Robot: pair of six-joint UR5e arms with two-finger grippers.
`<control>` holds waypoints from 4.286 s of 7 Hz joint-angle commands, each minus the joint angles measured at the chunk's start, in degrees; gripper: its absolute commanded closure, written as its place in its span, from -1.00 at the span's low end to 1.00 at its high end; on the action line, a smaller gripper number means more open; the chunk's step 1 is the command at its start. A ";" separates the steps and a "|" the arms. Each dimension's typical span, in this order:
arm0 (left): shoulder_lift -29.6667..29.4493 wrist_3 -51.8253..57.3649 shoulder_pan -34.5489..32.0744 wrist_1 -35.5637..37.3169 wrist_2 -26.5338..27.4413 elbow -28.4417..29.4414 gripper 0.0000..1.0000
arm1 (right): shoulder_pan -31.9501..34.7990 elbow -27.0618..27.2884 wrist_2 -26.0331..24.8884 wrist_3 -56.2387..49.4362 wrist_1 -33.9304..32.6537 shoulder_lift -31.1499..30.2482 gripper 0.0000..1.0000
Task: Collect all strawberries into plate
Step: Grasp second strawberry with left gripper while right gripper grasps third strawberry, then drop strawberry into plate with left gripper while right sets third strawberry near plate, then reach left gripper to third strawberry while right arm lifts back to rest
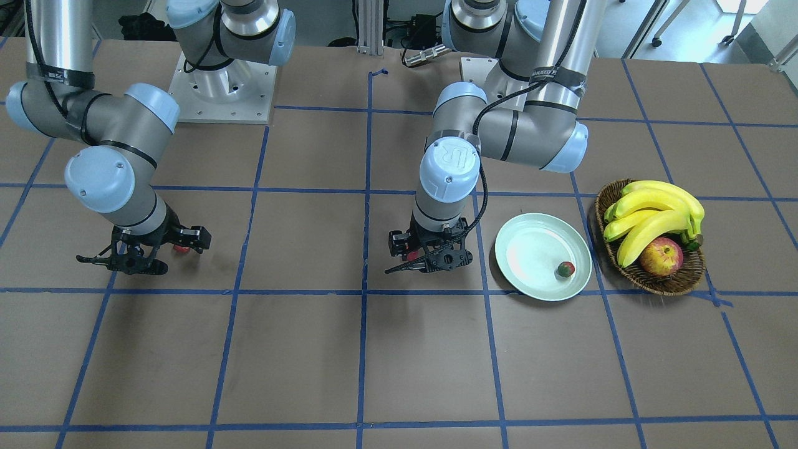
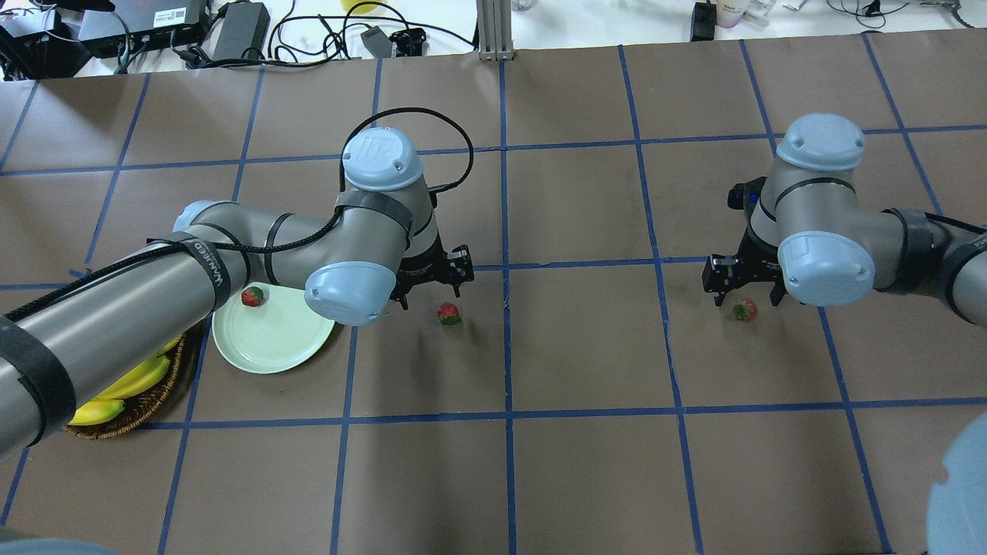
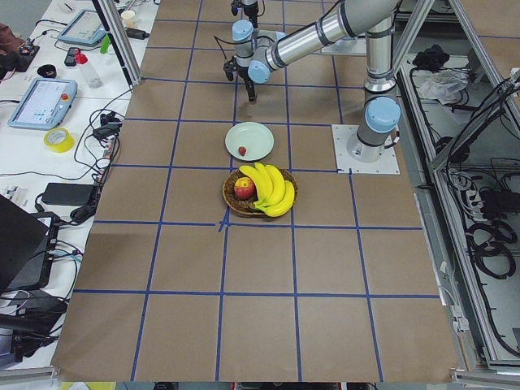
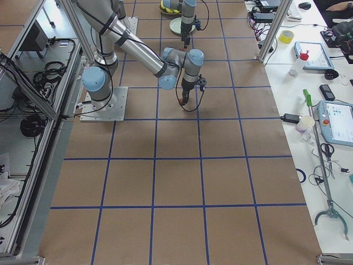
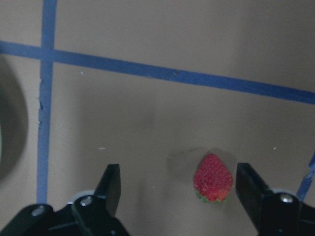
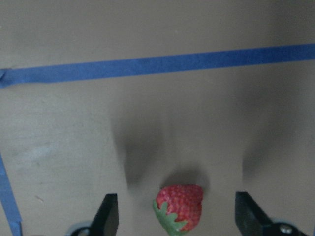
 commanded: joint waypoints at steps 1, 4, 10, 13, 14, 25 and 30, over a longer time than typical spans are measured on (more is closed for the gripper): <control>-1.93 -2.09 -0.57 0.41 -2.10 -0.14 -0.46 | -0.16 0.34 -0.06 0.48 -0.19 0.13 -0.06; -2.03 -1.39 -0.57 0.32 -1.93 -0.05 0.92 | -0.16 0.51 -0.33 0.83 -0.02 0.05 0.85; 6.05 36.81 21.36 -11.72 0.80 5.33 1.00 | 17.87 -13.89 13.00 26.40 11.24 1.70 0.95; 5.01 50.89 29.39 -1.66 1.86 -2.31 1.00 | 36.01 -17.76 19.36 50.17 0.29 9.42 0.92; 4.92 51.09 29.49 -0.40 3.16 -3.46 1.00 | 38.22 -19.16 21.10 51.88 -1.93 11.10 0.89; 4.14 18.47 8.44 0.41 -0.86 -0.14 -0.66 | 19.37 -31.63 1.61 15.04 36.15 -13.83 -1.00; -0.61 5.91 -1.97 -0.03 -0.78 -1.36 -0.66 | 15.31 -32.01 2.75 4.97 31.28 -15.69 -1.00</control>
